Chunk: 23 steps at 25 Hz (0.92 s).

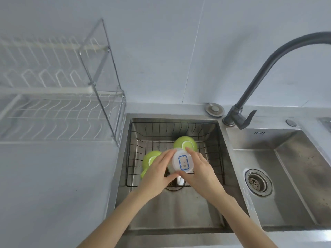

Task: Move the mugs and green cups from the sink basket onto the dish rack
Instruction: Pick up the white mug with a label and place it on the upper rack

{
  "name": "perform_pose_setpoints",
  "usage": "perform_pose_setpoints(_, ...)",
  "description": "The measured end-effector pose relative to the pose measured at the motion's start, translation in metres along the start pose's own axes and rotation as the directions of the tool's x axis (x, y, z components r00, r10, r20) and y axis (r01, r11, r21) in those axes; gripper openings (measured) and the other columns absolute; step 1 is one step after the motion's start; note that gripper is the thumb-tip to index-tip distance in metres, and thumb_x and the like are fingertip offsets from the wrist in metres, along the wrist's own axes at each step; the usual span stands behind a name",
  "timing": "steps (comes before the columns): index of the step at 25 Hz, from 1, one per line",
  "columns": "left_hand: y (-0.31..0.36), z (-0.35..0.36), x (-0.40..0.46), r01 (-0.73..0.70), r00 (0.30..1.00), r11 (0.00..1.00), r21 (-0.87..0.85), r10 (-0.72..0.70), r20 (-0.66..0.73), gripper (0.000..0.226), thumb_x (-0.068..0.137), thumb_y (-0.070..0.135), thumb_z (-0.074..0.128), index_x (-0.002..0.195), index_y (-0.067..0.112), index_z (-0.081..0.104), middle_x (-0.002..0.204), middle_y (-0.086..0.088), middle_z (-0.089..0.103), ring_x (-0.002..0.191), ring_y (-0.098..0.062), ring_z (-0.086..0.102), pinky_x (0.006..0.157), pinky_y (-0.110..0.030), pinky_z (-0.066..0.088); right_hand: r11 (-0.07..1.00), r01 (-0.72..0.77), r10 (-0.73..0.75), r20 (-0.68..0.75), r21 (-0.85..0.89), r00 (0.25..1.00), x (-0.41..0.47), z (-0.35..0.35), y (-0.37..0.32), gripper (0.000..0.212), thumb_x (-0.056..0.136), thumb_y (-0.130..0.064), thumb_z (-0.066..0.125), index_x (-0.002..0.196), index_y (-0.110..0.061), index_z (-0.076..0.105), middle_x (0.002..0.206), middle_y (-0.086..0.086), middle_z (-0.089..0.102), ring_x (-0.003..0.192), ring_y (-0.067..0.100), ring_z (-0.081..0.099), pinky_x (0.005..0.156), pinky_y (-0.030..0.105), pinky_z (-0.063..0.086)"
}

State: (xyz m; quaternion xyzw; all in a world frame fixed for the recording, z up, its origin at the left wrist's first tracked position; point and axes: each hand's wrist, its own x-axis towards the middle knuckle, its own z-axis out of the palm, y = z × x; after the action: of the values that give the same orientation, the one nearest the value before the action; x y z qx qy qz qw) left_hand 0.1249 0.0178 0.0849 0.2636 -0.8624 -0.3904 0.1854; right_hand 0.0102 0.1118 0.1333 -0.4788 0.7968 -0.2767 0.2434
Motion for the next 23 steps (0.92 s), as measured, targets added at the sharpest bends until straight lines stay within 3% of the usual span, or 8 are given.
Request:
perform_pose_setpoints(3,-0.003,-0.028,-0.028,0.014,0.998,0.998,-0.066,-0.018,-0.066,0.061,0.078,0.022,0.067,0.131,0.026,0.037,0.131,0.011,0.042,0.122,-0.003,0.04,0.101,-0.012,0.031,0.994,0.11,-0.11,0.052,-0.001,0.993,-0.012,0.01,-0.029,0.068,0.085,-0.024,0.06,0.142,-0.016,0.023,0.139,0.001,0.041,0.126,0.018,0.04,0.094,0.019,0.031)
perform_pose_setpoints(6,-0.006,-0.059,-0.057,0.007,0.993,0.987,-0.158,-0.025,-0.114,0.06,0.077,0.022,0.067,0.124,0.042,0.035,0.123,0.022,0.041,0.115,0.007,0.041,0.093,-0.002,0.034,0.978,0.208,-0.205,0.106,-0.021,0.973,-0.022,0.021,-0.056,0.063,0.089,-0.017,0.052,0.143,-0.015,0.021,0.143,0.0,0.039,0.128,0.016,0.038,0.093,0.013,0.027)
perform_pose_setpoints(8,-0.009,-0.081,-0.072,0.023,0.992,0.985,-0.17,-0.043,-0.119,0.06,0.076,0.023,0.068,0.121,0.045,0.035,0.122,0.025,0.04,0.115,0.009,0.042,0.096,-0.006,0.035,0.965,0.26,-0.254,0.121,-0.036,0.96,-0.025,0.026,-0.074,0.061,0.089,-0.013,0.051,0.143,-0.014,0.023,0.142,0.001,0.041,0.128,0.016,0.04,0.094,0.011,0.026)
perform_pose_setpoints(11,-0.017,-0.118,-0.088,0.038,0.993,0.988,-0.151,-0.055,-0.109,0.061,0.075,0.023,0.07,0.126,0.034,0.038,0.122,0.019,0.043,0.112,0.015,0.04,0.094,-0.001,0.032,0.943,0.329,-0.319,0.141,-0.057,0.937,-0.025,0.035,-0.104,0.065,0.086,-0.012,0.055,0.142,-0.016,0.023,0.14,0.003,0.043,0.126,0.017,0.042,0.104,0.019,0.032)
perform_pose_setpoints(13,-0.018,-0.144,-0.094,0.013,0.995,0.992,-0.126,-0.026,-0.099,0.06,0.075,0.024,0.07,0.121,0.043,0.037,0.121,0.021,0.042,0.11,0.018,0.039,0.091,0.003,0.029,0.931,0.356,-0.345,0.124,-0.079,0.93,-0.024,0.04,-0.124,0.069,0.083,-0.015,0.061,0.142,-0.017,0.025,0.137,0.004,0.045,0.123,0.02,0.046,0.106,0.033,0.039)
perform_pose_setpoints(15,-0.018,-0.171,-0.098,-0.015,0.995,0.992,-0.129,0.002,-0.099,0.061,0.074,0.024,0.071,0.114,0.051,0.034,0.122,0.019,0.044,0.112,0.011,0.042,0.094,-0.004,0.034,0.932,0.355,-0.35,0.077,-0.073,0.934,-0.022,0.044,-0.147,0.069,0.08,-0.018,0.066,0.139,-0.018,0.03,0.13,0.005,0.05,0.116,0.023,0.052,0.1,0.04,0.044)
perform_pose_setpoints(18,-0.016,-0.208,-0.1,-0.055,0.993,0.989,-0.137,0.04,-0.114,0.058,0.074,0.022,0.071,0.115,0.047,0.038,0.123,0.011,0.047,0.112,0.002,0.047,0.098,-0.018,0.04,0.918,0.391,-0.39,0.036,-0.06,0.92,-0.017,0.043,-0.179,0.069,0.078,-0.021,0.068,0.137,-0.02,0.034,0.125,0.004,0.054,0.111,0.021,0.057,0.097,0.04,0.047)
perform_pose_setpoints(23,-0.009,-0.274,-0.089,-0.166,0.98,0.977,-0.136,0.147,-0.137,0.057,0.07,0.023,0.074,0.113,0.046,0.044,0.117,0.014,0.053,0.106,0.004,0.052,0.094,-0.015,0.044,0.894,0.443,-0.445,-0.014,-0.071,0.896,-0.006,0.027,-0.234,0.068,0.075,-0.025,0.071,0.135,-0.025,0.037,0.121,-0.001,0.055,0.109,0.018,0.057,0.098,0.032,0.046)
